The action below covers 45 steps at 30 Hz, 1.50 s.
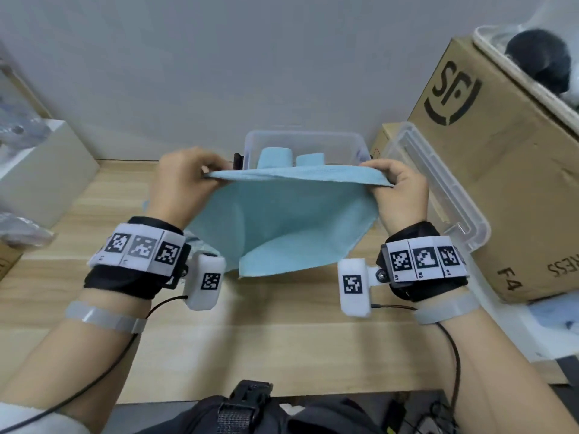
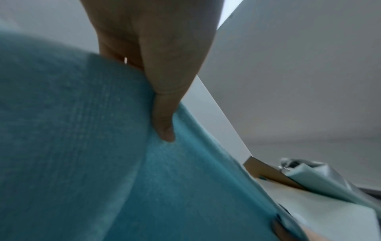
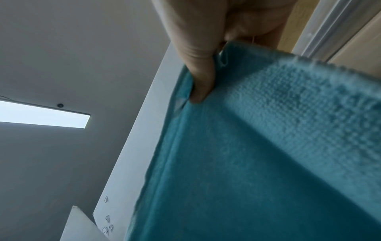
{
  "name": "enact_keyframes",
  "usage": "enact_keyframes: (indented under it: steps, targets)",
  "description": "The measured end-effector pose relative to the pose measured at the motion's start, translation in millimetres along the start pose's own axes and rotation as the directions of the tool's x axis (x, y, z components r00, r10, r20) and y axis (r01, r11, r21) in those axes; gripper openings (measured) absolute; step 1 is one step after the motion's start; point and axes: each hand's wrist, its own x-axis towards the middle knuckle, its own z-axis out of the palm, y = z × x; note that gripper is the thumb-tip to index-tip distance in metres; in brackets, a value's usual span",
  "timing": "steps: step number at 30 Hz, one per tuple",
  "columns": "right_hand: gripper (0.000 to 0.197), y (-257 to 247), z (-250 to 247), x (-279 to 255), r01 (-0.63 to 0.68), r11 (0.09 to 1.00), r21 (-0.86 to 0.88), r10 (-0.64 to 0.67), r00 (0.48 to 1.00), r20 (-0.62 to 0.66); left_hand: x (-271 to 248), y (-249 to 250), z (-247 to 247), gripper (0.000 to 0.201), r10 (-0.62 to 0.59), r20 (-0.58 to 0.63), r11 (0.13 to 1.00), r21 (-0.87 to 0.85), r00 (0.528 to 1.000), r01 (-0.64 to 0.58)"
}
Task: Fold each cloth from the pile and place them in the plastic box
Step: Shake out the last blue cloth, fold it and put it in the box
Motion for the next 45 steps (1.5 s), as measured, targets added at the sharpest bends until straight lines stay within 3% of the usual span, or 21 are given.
enact_keyframes:
  steps: [5,10,13,18,22,23,25,27,30,33,35,38,40,42,45]
  targets:
    - [0.030,-7.4,-12.9,-8.5,0.043,0.987,0.152,-0.041,0.999,-0.014,-8.1,-22.1,-4.6,0.016,-0.246,-0.167,0.967,-0.109,0.955,0.230]
    - [0.014,-20.3,-20.8,-10.2,0.135,0.939,0.317,-0.100,0.987,-0.125,-13.3,-16.2,-0.8,0.011,-0.364,-0.295,0.886,-0.402,0.883,0.231]
    - [0.011,-21.4,-19.5,-10.6,0.152,0.938,0.313,-0.117,0.985,-0.129,-15.5,-6.8,3.8,0.008,-0.379,-0.302,0.861,-0.460,0.875,0.215]
    - [0.028,-10.4,-19.3,-9.2,0.071,0.972,0.224,-0.036,0.987,-0.154,-16.5,-2.5,10.6,0.008,-0.368,-0.195,0.856,-0.454,0.909,0.249]
    - [0.026,-0.7,-21.9,-6.7,-0.054,0.971,0.233,0.097,0.979,-0.177,-22.3,2.0,10.5,0.010,-0.222,0.086,0.811,-0.536,0.971,0.233]
    - [0.027,0.2,-21.4,-6.7,-0.085,0.967,0.241,0.130,0.976,-0.176,-23.4,1.8,9.9,0.021,-0.167,0.161,0.850,-0.476,0.973,0.224]
    - [0.028,1.1,-20.2,-6.9,-0.122,0.964,0.235,0.166,0.970,-0.177,-22.9,-4.8,12.2,0.063,-0.091,0.276,0.959,-0.235,0.957,0.159]
    - [0.025,1.5,-18.2,-6.3,-0.124,0.966,0.229,0.166,0.970,-0.176,-23.0,-14.1,19.2,0.083,-0.085,0.336,0.996,0.022,0.938,0.082]
    - [0.015,3.3,-15.5,-4.7,-0.119,0.969,0.215,0.157,0.973,-0.170,-27.9,-29.5,32.8,0.071,-0.073,0.289,0.974,0.226,0.954,0.006]
    - [0.015,1.8,-12.6,-4.6,-0.110,0.973,0.205,0.146,0.974,-0.171,-31.0,-36.1,36.7,0.058,-0.042,0.193,0.956,0.294,0.980,-0.017]
    - [0.020,-1.9,-11.5,-4.4,-0.102,0.970,0.219,0.143,0.974,-0.178,-29.4,-35.9,34.7,0.045,-0.047,0.150,0.975,0.222,0.988,0.012]
    - [0.022,-6.6,-12.1,-4.6,-0.071,0.959,0.273,0.124,0.975,-0.182,-24.5,-31.4,26.7,0.037,-0.134,0.176,0.988,-0.048,0.975,0.144]
    - [0.015,-8.5,-12.0,-8.0,-0.055,0.961,0.272,0.104,0.980,-0.169,-22.7,-26.0,18.3,0.045,-0.180,0.286,0.916,-0.300,0.941,0.266]
    - [0.016,-9.2,-11.3,-12.8,-0.047,0.967,0.250,0.088,0.984,-0.155,-24.0,-20.1,11.6,0.042,-0.177,0.354,0.781,-0.518,0.918,0.350]
    - [0.033,-8.8,-14.4,-18.8,-0.046,0.950,0.307,0.093,0.986,-0.137,-25.0,-14.4,4.5,0.025,-0.214,0.278,0.655,-0.670,0.936,0.349]
